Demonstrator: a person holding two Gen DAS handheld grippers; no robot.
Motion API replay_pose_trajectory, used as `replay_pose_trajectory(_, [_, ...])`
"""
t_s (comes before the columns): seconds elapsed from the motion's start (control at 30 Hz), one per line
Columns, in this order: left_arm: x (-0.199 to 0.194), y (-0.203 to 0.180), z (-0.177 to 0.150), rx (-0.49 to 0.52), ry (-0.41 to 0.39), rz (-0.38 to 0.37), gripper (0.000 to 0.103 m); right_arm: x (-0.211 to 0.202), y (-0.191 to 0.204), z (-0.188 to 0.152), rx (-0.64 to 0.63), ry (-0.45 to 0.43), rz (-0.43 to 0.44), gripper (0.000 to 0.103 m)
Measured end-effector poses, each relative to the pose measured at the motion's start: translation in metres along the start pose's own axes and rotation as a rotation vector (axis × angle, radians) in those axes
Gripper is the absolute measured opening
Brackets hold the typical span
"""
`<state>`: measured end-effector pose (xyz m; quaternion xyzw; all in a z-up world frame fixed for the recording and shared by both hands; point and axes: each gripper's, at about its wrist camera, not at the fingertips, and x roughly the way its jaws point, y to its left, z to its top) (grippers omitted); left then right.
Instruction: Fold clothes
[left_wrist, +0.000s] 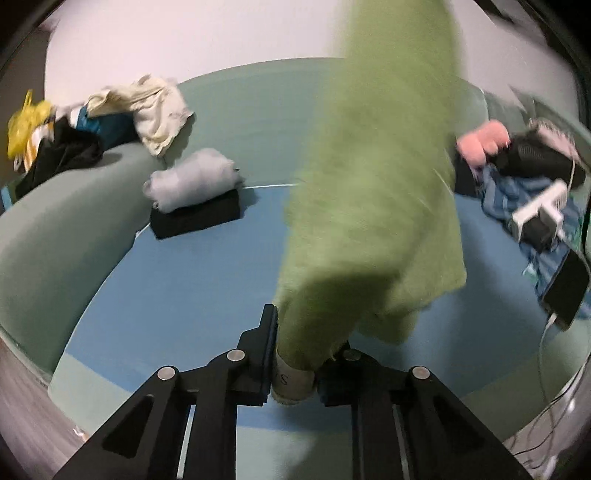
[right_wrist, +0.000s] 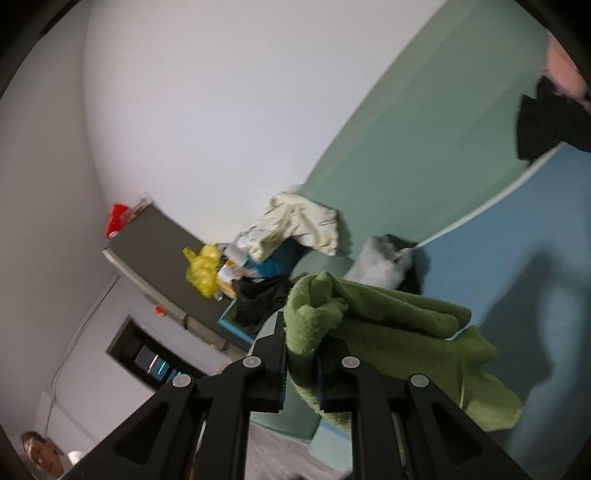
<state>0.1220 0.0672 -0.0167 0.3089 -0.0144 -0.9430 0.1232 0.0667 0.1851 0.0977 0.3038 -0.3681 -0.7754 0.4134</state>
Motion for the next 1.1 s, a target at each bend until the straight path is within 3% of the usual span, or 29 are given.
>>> replay_pose_trajectory(0.1, [-0.020, 0.029, 0.008, -0.005, -0.003, -0.032, 0.017, -0.015, -0.019, -0.002, 0.047, -0.012, -0.049, 0.012])
replay_pose_trajectory(0.17, [-0.034, 0.050, 0.015, -0.022, 0.001, -0.070, 0.017, -0.029, -0.034, -0.007, 0.117, 0.013, -0.032, 0.012])
replay_pose_trajectory(0.33, [-0.064, 0.107, 0.045, -0.185, 0.087, -0.298, 0.017, -0.030, -0.050, -0.014, 0.202, 0.097, 0.022, 0.012])
replay_pose_trajectory(0.37, [-0.058, 0.115, 0.052, -0.207, 0.090, -0.300, 0.017, -0.019, -0.054, -0.011, 0.221, 0.115, 0.029, 0.012])
replay_pose_trajectory(0.43, [-0.036, 0.130, 0.072, -0.224, 0.086, -0.220, 0.017, 0.005, -0.063, -0.004, 0.259, 0.151, 0.042, 0.012])
replay_pose_trajectory(0.57, [-0.005, 0.163, 0.124, -0.341, 0.065, -0.198, 0.016, 0.031, -0.055, 0.021, 0.186, 0.096, 0.056, 0.012])
replay_pose_trajectory(0.63, [-0.013, 0.168, 0.146, -0.319, -0.009, -0.162, 0.016, 0.043, -0.049, 0.034, 0.142, 0.062, 0.063, 0.012])
replay_pose_trajectory(0.7, [-0.024, 0.162, 0.157, -0.226, -0.072, -0.087, 0.016, 0.052, -0.044, 0.041, 0.090, 0.037, 0.068, 0.012])
replay_pose_trajectory(0.77, [-0.023, 0.155, 0.150, -0.151, -0.070, -0.050, 0.016, 0.054, -0.042, 0.031, 0.025, 0.033, 0.056, 0.012])
replay_pose_trajectory(0.87, [0.003, 0.146, 0.110, -0.074, 0.031, -0.020, 0.016, 0.054, -0.069, -0.002, 0.006, 0.048, -0.014, 0.012])
replay_pose_trajectory(0.97, [0.042, 0.129, 0.046, -0.015, 0.213, -0.023, 0.016, 0.055, -0.125, -0.055, 0.114, 0.139, -0.135, 0.012])
replay_pose_trajectory(1.1, [0.072, 0.102, -0.033, 0.034, 0.463, -0.111, 0.016, 0.044, -0.204, -0.126, 0.343, 0.280, -0.307, 0.012])
